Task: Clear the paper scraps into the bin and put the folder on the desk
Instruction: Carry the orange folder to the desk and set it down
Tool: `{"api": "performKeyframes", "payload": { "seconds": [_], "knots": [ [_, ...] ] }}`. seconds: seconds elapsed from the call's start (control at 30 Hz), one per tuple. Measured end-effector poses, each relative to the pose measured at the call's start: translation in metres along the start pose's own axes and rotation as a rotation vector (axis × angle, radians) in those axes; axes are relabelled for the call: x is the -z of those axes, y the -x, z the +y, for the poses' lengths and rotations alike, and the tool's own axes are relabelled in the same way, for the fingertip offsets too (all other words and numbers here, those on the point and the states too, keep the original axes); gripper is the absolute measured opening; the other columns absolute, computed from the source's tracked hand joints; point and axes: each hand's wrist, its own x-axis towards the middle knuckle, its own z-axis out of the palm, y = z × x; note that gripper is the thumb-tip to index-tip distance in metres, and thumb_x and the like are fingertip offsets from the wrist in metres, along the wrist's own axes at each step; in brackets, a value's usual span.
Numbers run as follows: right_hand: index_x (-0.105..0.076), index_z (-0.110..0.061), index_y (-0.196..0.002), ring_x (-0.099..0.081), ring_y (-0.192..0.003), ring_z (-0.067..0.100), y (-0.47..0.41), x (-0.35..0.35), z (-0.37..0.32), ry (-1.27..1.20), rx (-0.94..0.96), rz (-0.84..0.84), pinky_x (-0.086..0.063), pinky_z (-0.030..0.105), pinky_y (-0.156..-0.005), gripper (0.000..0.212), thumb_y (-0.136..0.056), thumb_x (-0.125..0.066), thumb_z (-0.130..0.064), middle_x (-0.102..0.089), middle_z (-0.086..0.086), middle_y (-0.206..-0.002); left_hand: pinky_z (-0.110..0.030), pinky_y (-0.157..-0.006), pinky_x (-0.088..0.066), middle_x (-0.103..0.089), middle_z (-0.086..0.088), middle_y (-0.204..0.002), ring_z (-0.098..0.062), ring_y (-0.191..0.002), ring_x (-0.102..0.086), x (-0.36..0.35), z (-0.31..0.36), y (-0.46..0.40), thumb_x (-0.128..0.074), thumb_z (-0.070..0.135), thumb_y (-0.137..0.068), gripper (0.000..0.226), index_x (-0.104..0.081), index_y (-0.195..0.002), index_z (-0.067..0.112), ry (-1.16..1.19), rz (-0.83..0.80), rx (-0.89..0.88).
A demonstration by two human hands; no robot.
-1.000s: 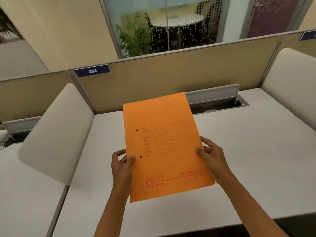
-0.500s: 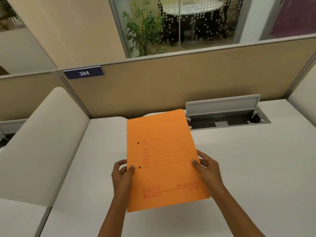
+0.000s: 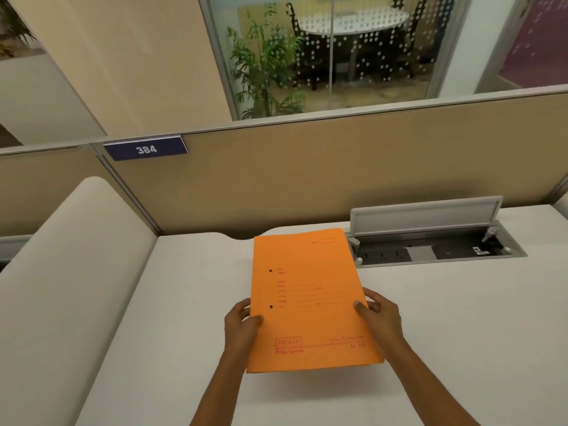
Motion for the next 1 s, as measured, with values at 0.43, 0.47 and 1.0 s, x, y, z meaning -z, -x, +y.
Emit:
{"api": "performKeyframes", "payload": {
  "seconds": [0.43,0.47,1.0],
  "knots": [
    [-0.057,-0.015,-0.13,-0.069,-0.099,0.036,-0.092,-0.044,-0.013,0.032,-0.057,0.008,-0.056,0.053,-0.092,0.04,-0.092,-0.07,-0.011,-0.07,0.018,-0.119,-0.057,-0.089,-0.055,-0.07,-0.011,-0.112,-0.036,-0.099,-0.067,-0.024,0.004,-0.106,-0.058,-0.001,-0.092,0.027,-0.064,-0.107,0.02,-0.053,-0.002,-0.013],
    [-0.058,-0.015,-0.129,-0.068,-0.099,0.036,-0.095,-0.045,-0.013,0.04,-0.056,0.015,-0.056,0.051,-0.091,0.039,-0.092,-0.07,-0.011,-0.07,0.018,-0.119,-0.057,-0.09,-0.055,-0.07,-0.012,-0.112,-0.036,-0.099,-0.068,-0.026,0.002,-0.11,-0.058,-0.002,-0.093,0.027,-0.064,-0.11,0.019,-0.048,-0.004,-0.005],
    [-0.056,-0.009,-0.13,-0.065,-0.11,0.039,-0.127,-0.065,0.004,0.193,-0.018,0.098,-0.051,0.05,-0.096,0.038,-0.094,-0.068,-0.013,-0.067,0.02,-0.127,-0.056,-0.093,-0.054,-0.066,-0.012,-0.122,-0.034,-0.102,-0.065,-0.041,-0.02,-0.147,-0.069,0.008,-0.09,0.041,-0.059,-0.129,0.011,-0.153,-0.013,-0.021]
  ]
}}
